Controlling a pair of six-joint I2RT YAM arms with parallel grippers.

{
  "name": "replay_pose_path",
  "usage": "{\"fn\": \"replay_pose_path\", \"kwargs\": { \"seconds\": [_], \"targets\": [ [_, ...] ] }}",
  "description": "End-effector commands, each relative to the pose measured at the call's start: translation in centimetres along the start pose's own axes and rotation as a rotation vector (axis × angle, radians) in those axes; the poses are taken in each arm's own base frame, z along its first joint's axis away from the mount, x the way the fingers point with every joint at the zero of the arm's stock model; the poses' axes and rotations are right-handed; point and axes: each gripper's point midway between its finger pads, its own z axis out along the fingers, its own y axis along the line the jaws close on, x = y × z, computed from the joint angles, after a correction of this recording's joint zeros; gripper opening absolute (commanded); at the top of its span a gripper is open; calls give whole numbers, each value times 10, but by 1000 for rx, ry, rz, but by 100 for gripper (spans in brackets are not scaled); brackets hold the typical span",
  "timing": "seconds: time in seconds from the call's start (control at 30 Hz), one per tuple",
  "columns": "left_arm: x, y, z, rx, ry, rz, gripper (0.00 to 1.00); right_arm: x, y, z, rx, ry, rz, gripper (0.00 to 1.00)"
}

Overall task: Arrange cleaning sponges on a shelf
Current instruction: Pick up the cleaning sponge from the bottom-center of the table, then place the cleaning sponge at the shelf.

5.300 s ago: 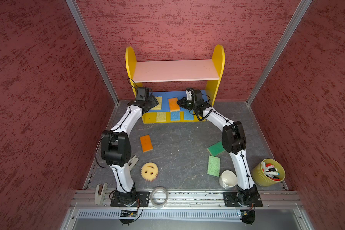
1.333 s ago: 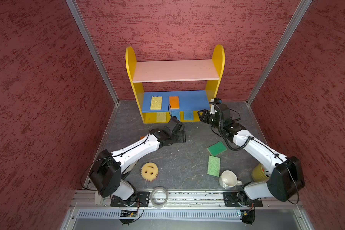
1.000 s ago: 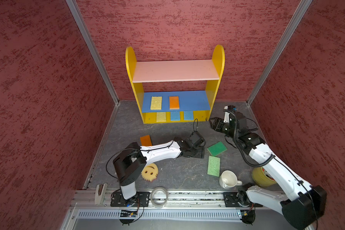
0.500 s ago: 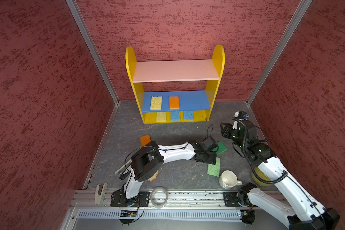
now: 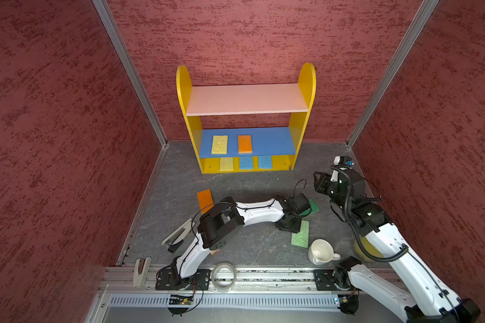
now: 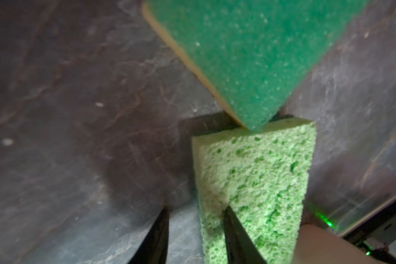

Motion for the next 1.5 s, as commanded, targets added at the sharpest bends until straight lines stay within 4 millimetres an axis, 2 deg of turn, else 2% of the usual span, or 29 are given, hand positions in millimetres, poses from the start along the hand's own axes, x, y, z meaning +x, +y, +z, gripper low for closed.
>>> {"fn": "replay_pose_path", "kwargs": {
  "seconds": [0.0,0.17,0.3,0.37,0.4,0.43,0.53,0.6,0.77,0.97,1.03,1.13,1.47],
  "targets": [
    [-1,4,7,-9,22,-1,25,-8,1,0,-3,-12,3,41],
    [-6,10,0,-1,9,-17,7,-7,1,5,-11,-3,14,41],
    [-12,16,-18,17,-10,-33,2,-2,5,12,-32,24,15,41],
    [-16,19,-35,33,-33,-34,1,3,9,17,-54,53,6,40],
    [-19,22,-43,40,-48,-35,1,7,11,20,-65,68,-1,37],
    [-23,24,-55,54,-66,-37,1,8,15,22,-81,81,-5,28],
    [-39,38,-90,95,-131,-63,1,11,32,23,-174,105,-33,10],
    [-52,51,-115,120,-183,-94,1,9,36,22,-191,99,-29,8],
    [-88,77,-167,156,-311,-134,1,11,39,26,-210,112,-7,12],
    [-120,96,-207,169,-409,-142,2,41,66,48,-354,269,22,41],
    [-128,100,-218,185,-432,-148,3,51,82,55,-442,339,30,49],
    [-139,103,-232,203,-462,-146,3,59,106,61,-567,423,62,48],
    [-167,116,-255,276,-493,-171,4,51,120,81,-610,422,84,49]
  ]
}}
